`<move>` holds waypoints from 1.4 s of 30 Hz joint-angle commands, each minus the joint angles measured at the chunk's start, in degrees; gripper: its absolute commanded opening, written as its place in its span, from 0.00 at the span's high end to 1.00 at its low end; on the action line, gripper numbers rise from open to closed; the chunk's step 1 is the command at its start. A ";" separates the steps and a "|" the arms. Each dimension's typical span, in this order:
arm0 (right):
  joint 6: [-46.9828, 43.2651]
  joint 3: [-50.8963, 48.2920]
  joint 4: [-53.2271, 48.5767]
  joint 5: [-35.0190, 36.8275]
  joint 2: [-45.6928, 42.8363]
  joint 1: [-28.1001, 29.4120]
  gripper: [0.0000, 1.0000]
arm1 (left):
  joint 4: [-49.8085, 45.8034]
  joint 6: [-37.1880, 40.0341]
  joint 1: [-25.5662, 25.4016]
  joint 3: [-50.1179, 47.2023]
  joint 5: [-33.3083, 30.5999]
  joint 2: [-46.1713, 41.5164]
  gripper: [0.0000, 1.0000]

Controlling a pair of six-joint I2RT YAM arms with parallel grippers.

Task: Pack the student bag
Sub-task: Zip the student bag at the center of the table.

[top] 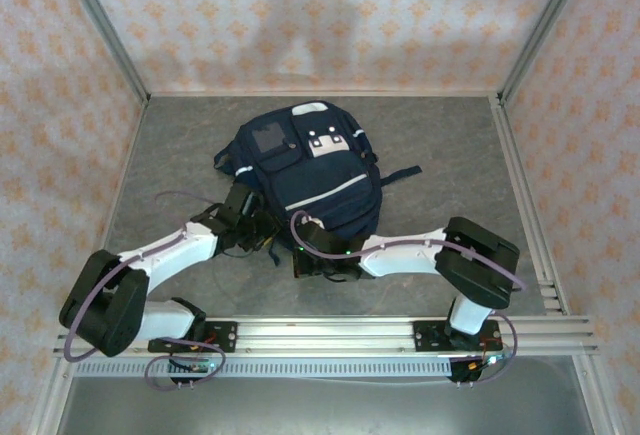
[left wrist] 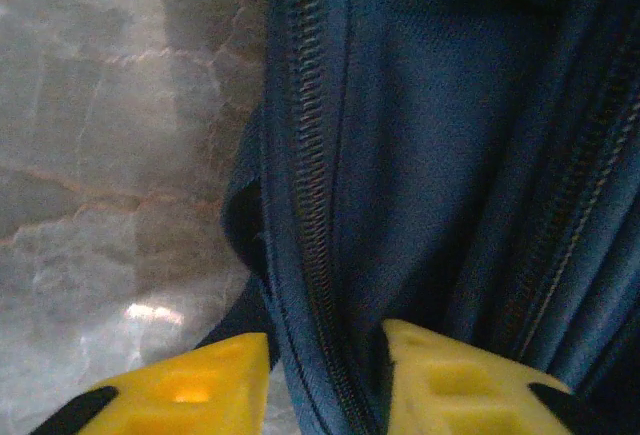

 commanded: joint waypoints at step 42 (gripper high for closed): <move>-3.36 0.03 2.27 -9.22 5.75 -3.60 1.00 | -17.14 0.56 7.00 3.40 2.20 -11.47 0.41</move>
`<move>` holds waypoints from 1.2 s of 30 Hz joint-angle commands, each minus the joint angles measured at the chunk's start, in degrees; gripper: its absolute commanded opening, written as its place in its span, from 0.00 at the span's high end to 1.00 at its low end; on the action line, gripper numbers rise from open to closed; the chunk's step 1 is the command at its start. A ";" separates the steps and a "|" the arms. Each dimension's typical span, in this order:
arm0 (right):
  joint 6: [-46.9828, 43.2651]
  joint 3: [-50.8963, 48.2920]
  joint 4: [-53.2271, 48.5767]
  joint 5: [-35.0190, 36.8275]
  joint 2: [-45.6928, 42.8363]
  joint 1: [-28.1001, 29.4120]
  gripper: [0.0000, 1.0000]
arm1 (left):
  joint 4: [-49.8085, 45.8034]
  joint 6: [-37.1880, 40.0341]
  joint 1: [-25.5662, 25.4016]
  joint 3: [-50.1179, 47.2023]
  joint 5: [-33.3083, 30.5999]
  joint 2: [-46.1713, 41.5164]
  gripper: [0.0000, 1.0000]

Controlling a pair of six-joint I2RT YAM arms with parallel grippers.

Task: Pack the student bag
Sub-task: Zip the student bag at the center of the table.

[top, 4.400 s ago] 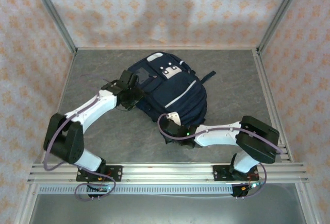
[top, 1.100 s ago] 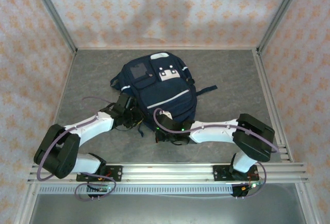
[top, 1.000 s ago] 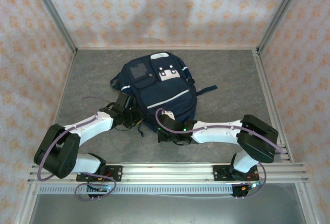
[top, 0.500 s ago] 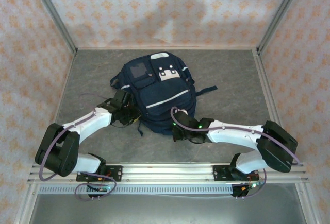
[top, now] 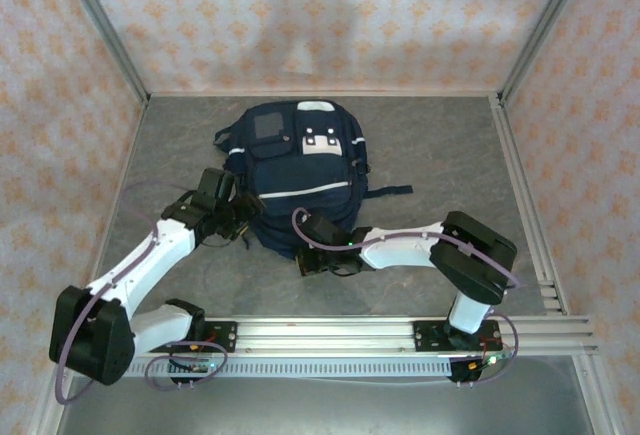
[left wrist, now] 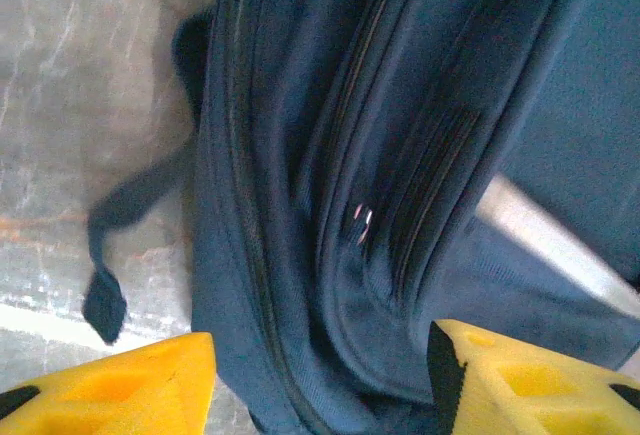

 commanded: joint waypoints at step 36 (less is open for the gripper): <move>-10.14 -5.29 -20.09 14.46 -11.88 -6.63 1.00 | -1.24 3.93 0.21 -1.38 -5.30 9.17 0.78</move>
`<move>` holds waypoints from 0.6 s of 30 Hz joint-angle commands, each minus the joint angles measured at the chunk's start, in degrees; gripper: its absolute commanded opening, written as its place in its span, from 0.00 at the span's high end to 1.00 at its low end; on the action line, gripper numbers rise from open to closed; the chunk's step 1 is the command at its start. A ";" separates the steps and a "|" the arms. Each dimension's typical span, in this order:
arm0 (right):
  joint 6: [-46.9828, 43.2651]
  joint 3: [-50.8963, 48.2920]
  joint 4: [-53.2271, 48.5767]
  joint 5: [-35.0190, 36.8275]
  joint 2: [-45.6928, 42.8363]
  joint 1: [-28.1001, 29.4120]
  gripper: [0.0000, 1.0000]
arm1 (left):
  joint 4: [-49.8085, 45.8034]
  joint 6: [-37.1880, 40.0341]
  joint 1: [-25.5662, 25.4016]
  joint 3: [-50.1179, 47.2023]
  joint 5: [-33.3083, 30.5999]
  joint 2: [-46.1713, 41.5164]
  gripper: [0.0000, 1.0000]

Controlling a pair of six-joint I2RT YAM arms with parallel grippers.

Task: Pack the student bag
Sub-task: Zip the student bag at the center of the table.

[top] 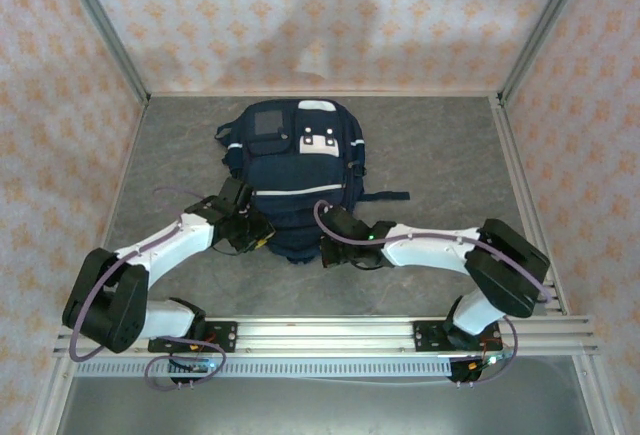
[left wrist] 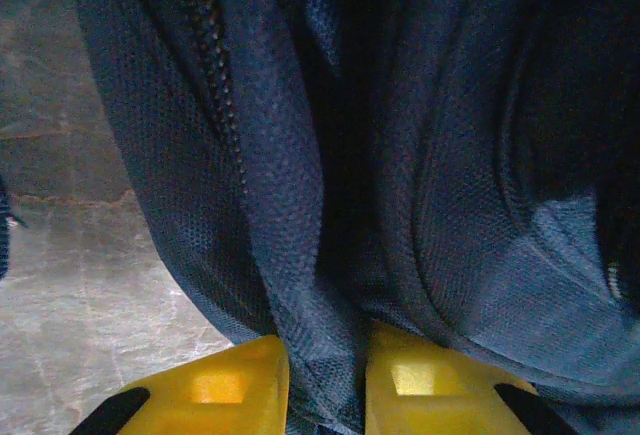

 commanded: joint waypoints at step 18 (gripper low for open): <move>6.61 13.54 8.04 -8.39 21.04 4.84 1.00 | -12.00 0.44 4.19 3.68 -7.77 -10.55 0.43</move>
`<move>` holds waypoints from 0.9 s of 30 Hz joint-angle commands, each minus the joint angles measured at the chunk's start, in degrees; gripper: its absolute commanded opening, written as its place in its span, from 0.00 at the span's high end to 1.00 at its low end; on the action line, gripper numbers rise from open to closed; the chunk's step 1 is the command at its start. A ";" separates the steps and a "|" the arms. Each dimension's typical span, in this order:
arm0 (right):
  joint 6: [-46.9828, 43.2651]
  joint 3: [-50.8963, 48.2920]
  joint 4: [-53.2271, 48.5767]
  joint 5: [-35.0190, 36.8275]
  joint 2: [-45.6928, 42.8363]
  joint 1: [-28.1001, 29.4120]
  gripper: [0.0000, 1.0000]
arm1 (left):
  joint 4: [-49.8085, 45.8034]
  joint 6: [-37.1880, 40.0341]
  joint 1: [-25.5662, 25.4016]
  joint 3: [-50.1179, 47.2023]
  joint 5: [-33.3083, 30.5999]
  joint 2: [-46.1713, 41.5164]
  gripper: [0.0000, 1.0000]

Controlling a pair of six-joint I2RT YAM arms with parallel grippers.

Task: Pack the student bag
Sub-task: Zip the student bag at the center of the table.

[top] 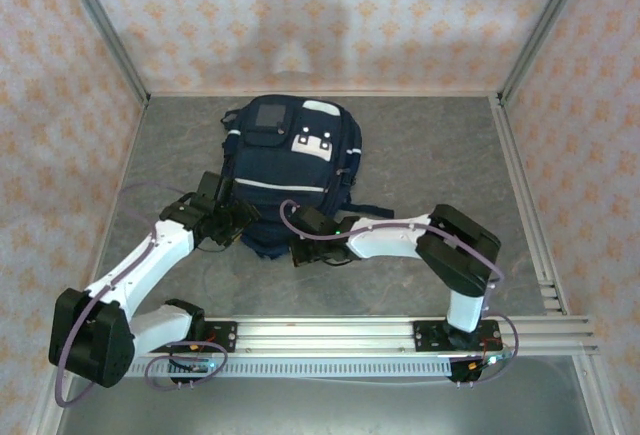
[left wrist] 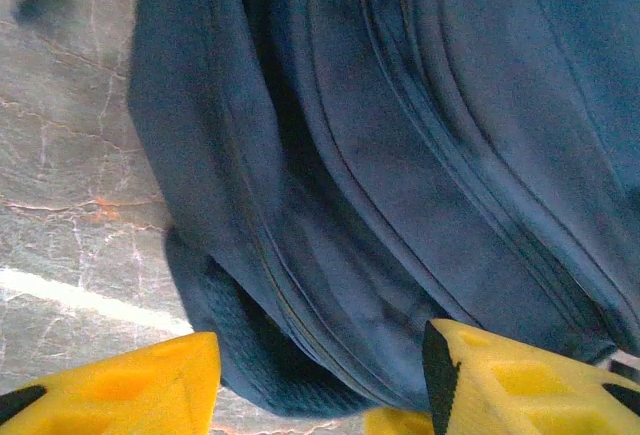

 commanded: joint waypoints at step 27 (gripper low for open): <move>-2.47 -6.43 -11.70 9.97 -5.92 -6.56 1.00 | 5.23 -1.83 2.27 -2.93 -5.44 14.49 0.54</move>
